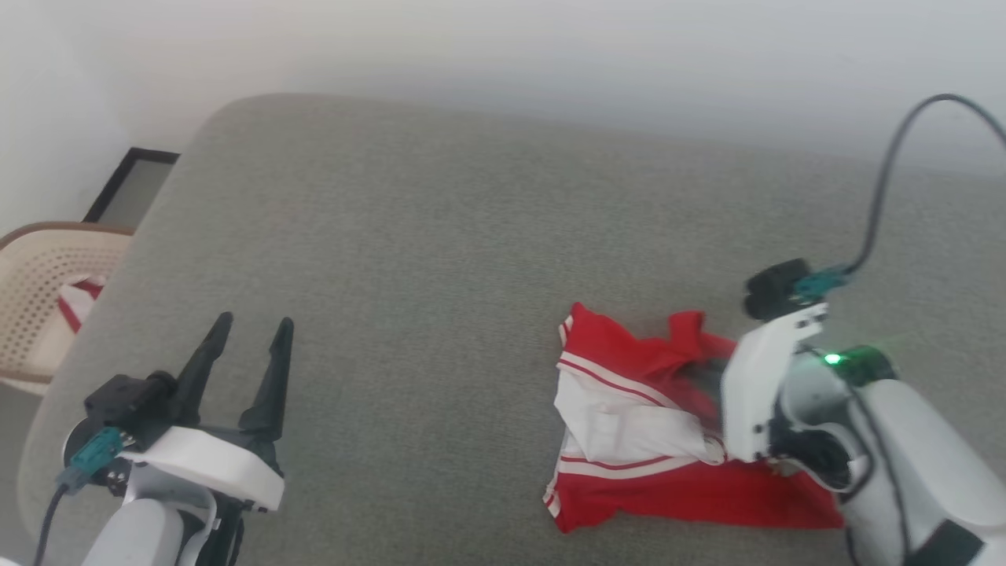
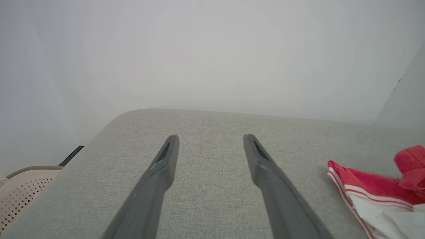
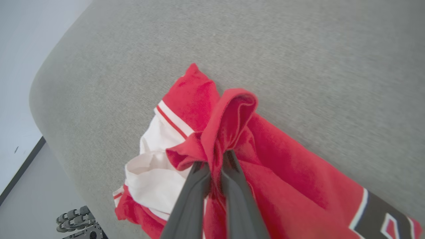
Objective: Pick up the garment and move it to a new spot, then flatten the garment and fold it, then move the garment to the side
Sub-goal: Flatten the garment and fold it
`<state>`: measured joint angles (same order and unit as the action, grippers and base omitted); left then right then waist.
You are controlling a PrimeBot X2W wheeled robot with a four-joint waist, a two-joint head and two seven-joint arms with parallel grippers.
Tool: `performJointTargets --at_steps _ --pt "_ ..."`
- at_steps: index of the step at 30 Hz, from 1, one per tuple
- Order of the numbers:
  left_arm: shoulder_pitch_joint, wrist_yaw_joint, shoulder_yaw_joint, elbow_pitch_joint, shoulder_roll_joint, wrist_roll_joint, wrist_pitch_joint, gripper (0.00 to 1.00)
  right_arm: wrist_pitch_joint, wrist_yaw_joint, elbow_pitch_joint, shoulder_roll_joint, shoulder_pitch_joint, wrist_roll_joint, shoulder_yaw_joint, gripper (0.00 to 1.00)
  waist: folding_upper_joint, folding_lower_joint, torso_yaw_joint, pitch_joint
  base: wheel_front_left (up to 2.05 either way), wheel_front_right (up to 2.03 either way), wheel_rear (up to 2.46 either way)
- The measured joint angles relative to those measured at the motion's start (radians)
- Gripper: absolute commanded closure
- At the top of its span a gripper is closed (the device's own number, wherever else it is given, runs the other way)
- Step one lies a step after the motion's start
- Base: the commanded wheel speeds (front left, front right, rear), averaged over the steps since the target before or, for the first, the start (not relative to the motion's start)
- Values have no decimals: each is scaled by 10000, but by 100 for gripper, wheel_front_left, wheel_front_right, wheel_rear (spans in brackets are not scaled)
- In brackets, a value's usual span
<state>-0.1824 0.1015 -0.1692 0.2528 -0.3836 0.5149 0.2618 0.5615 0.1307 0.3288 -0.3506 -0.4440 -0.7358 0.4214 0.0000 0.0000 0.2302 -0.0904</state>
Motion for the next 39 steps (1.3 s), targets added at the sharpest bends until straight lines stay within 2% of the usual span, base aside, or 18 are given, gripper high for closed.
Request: performJointTargets --at_steps 9,10,11,12,13,14,19,26,34,39 --pt "-294 115 -245 282 180 -46 0 0 -679 0 1722 732 -807 -100 1448 100 0 0 615 37 0 0 0" --pt "-304 132 -247 305 182 -46 0 0 -832 0 1942 790 -888 -132 1528 97 0 0 649 38 0 0 0" --pt "-328 134 -253 334 196 -46 0 0 -922 0 2150 830 -972 -134 1639 74 0 0 675 41 0 0 0" --pt "-347 140 -251 357 209 -46 0 0 -1024 0 2328 871 -1050 -136 1743 57 0 0 694 46 0 0 0" --pt "-360 153 -257 384 215 -46 0 0 -1145 0 2491 917 -1114 -163 1858 12 0 0 704 56 0 0 0" --pt "-364 176 -249 397 217 -46 0 0 -1269 0 2600 982 -1153 -288 1900 0 0 0 704 69 0 0 0" --pt "-296 192 -107 412 184 -21 0 0 -1574 0 2688 936 -1382 -692 2441 0 0 0 548 165 0 0 0" --pt "-19 219 113 328 104 65 0 0 -2282 0 1904 163 -1396 -1189 2784 0 0 0 99 314 0 0 0" --pt "370 207 380 128 -10 40 0 0 -3781 0 1158 -928 -908 -1020 2094 0 0 0 -535 490 0 0 0" --pt "614 174 539 84 -67 31 0 0 -4922 0 872 -1373 -237 -775 1174 0 0 0 -995 588 0 0 0"
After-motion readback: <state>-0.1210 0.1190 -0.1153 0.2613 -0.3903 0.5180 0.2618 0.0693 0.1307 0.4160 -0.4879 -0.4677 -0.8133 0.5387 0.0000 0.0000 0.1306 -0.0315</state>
